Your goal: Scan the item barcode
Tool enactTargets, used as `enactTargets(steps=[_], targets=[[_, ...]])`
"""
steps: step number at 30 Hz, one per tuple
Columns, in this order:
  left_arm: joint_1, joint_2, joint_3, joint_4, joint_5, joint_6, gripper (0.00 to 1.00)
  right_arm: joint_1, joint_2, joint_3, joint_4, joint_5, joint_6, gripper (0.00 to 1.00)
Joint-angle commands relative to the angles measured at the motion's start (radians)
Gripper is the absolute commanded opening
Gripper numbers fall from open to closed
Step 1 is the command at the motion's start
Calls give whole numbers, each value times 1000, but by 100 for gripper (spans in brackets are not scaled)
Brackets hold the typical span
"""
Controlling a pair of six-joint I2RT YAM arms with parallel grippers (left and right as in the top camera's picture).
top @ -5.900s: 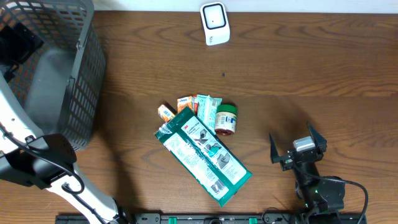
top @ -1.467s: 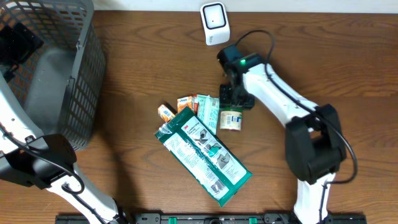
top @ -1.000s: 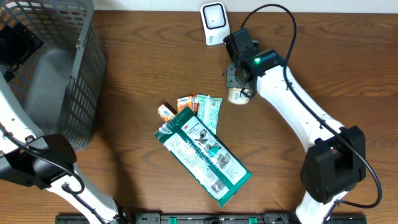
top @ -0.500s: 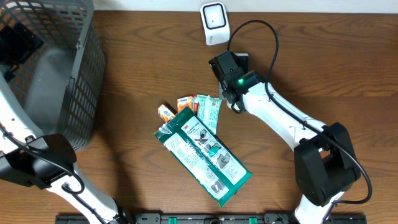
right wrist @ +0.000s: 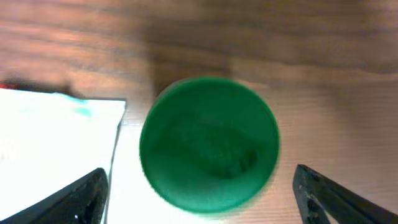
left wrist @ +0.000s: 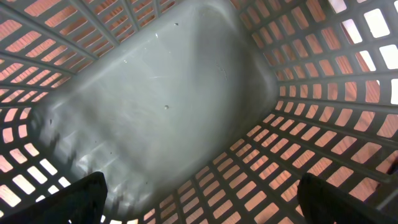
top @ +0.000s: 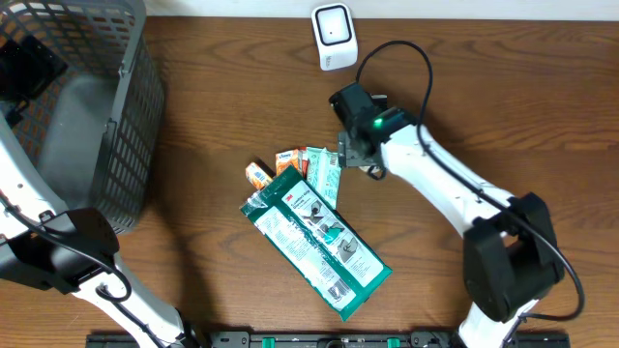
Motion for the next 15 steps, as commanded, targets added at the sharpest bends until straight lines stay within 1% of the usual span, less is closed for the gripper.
enactTargets(steps=[1, 4, 10, 15], targets=[[0, -23, 17, -3, 12, -1, 98, -62, -114, 144, -63, -182, -116, 96], [0, -23, 17, -4, 12, -1, 98, -113, -159, 215, -143, -239, -132, 97], [0, -23, 17, -4, 12, -1, 98, -175, -210, 221, -294, -235, -148, 99], [0, -23, 17, -3, 12, -1, 98, -164, -207, 176, -317, -229, -148, 99]])
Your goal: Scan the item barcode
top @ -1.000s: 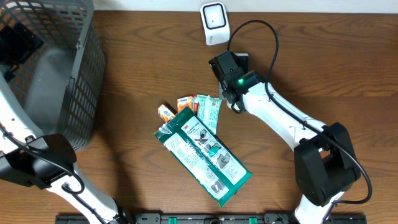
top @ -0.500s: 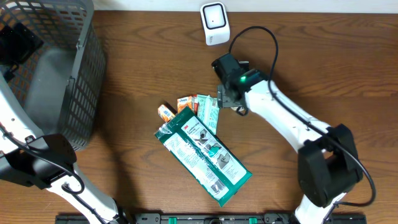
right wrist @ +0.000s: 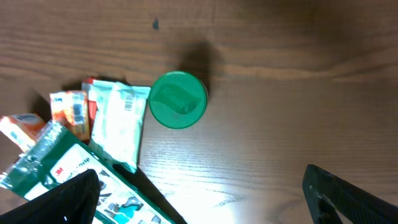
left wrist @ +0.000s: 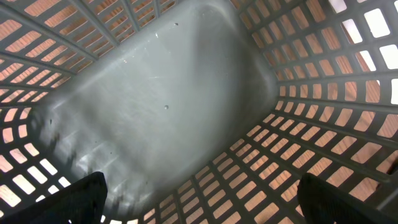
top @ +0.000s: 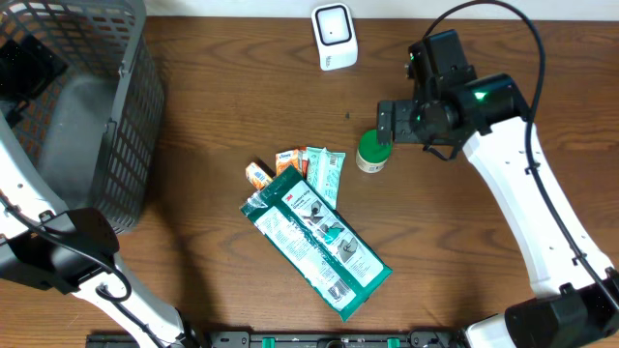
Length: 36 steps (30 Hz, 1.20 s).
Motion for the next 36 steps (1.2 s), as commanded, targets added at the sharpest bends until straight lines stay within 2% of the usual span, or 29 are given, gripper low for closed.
enactTargets(steps=[1, 8, 15, 19, 30, 33, 36], targets=[[0, -24, 17, -3, 12, -1, 98, 14, 14, -51, 4, -12, -19, 99], [0, -23, 17, -3, 12, -1, 98, 24, 19, -195, 120, -12, -19, 98], [0, -23, 17, -3, 12, -1, 98, 45, 19, -373, 336, -24, -21, 99], [0, -24, 17, -4, 12, -1, 98, 76, 27, -410, 377, -31, -60, 99], [0, -23, 17, -4, 12, -1, 98, 71, 30, -213, 277, -129, -70, 99], [0, -23, 17, -3, 12, -1, 98, 71, 51, -126, 207, -128, -70, 99], [0, -23, 17, -3, 12, -1, 98, 63, 119, 32, 75, -128, -71, 99]])
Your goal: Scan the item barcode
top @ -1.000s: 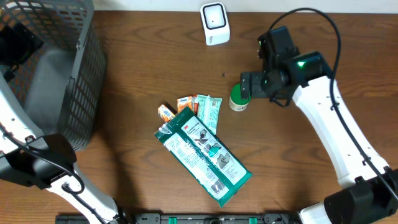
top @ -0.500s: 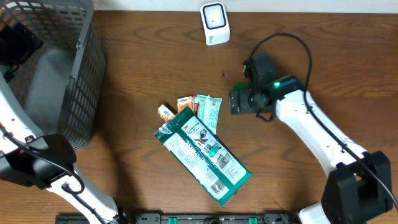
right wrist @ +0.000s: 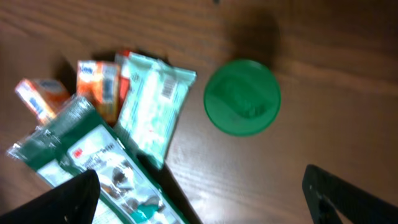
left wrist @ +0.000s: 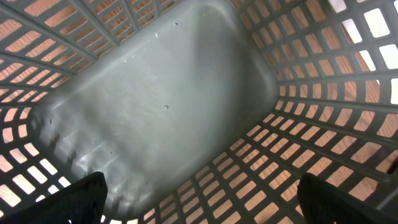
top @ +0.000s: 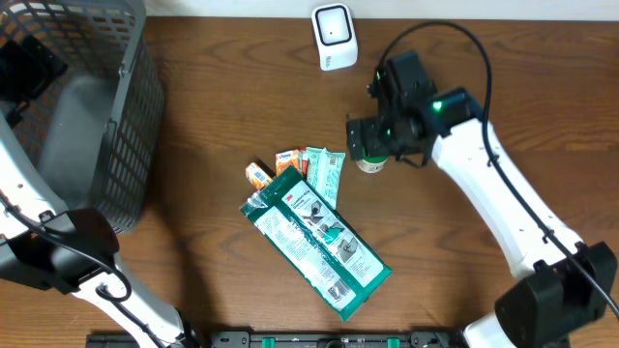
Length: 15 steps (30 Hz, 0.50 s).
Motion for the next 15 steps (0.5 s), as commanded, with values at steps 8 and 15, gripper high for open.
enactTargets(steps=[8, 15], targets=[[0, -23, 17, -3, 12, -1, 98, -35, 274, 299, -198, -10, -37, 99], [0, -23, 17, -3, 12, -1, 98, -31, 412, 299, -164, 2, -55, 99]])
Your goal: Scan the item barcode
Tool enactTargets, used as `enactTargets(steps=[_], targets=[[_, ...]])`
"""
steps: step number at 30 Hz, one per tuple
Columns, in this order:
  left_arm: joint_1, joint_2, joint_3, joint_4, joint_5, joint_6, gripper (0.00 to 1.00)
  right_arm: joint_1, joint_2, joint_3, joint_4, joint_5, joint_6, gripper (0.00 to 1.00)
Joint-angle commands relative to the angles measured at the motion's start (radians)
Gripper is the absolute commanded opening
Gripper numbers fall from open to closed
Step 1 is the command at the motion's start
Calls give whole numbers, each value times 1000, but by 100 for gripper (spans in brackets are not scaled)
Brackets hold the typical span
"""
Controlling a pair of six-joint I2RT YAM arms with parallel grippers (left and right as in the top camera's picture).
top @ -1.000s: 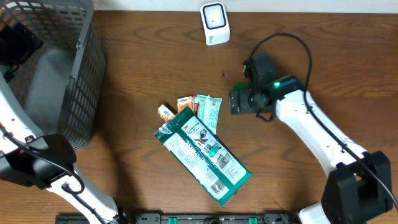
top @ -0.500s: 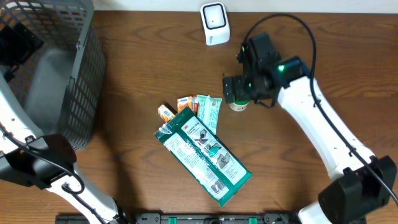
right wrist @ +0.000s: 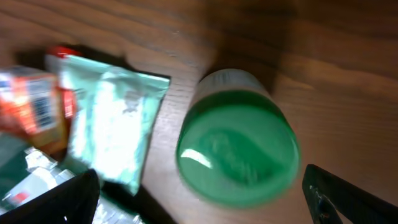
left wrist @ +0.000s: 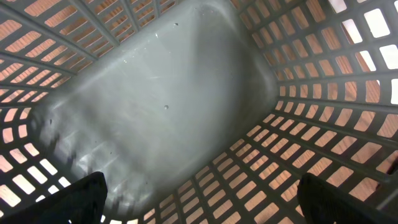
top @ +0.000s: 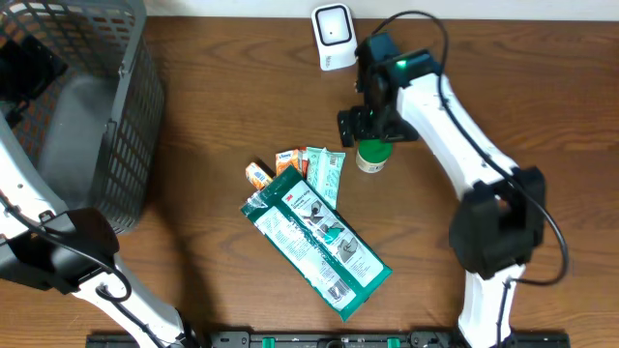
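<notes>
A small jar with a green lid [top: 371, 157] [right wrist: 236, 152] stands upright on the wooden table, right of a pale green packet [top: 326, 172] [right wrist: 115, 127]. My right gripper [top: 366, 126] [right wrist: 202, 202] hangs open close above the jar, whose lid sits between the fingertips [right wrist: 56, 199] and toward the right one. The white scanner [top: 334, 37] stands at the table's far edge. My left gripper [left wrist: 199, 202] is open inside the grey basket [top: 106, 116] [left wrist: 161, 106], holding nothing.
Small orange packets [top: 287, 159] [right wrist: 31, 102] and a large green package [top: 314, 237] lie left of and below the jar. The basket fills the table's left end. Bare wood lies to the right of the jar.
My right gripper has moved a little toward the scanner and come closer to the jar, whose lid now looks much larger in the right wrist view. The left gripper has not moved.
My right gripper was open and low over the jar's lid. Then it was high up to the right, the jar small below. Then it stood nearer over the jar and packets, and now it is close above the jar. Nothing was picked up.
</notes>
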Motion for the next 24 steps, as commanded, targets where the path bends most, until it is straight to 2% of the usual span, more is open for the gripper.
enactTargets(steps=[1, 7, 18, 21, 24], targets=[[0, -23, 17, -4, 12, -1, 98, 2, 45, 10, 11, 9, -38, 99], [0, -23, 17, -3, 12, -1, 98, 1, 74, 2, -10, 87, -42, 99], [0, -24, 17, -3, 12, -1, 98, 13, 74, -27, 22, 90, -51, 99], [0, -23, 17, -4, 12, -1, 98, 12, 70, -22, 24, 75, -52, 88], [0, -23, 17, -3, 12, -1, 98, 8, 55, 6, 23, 10, -64, 89]])
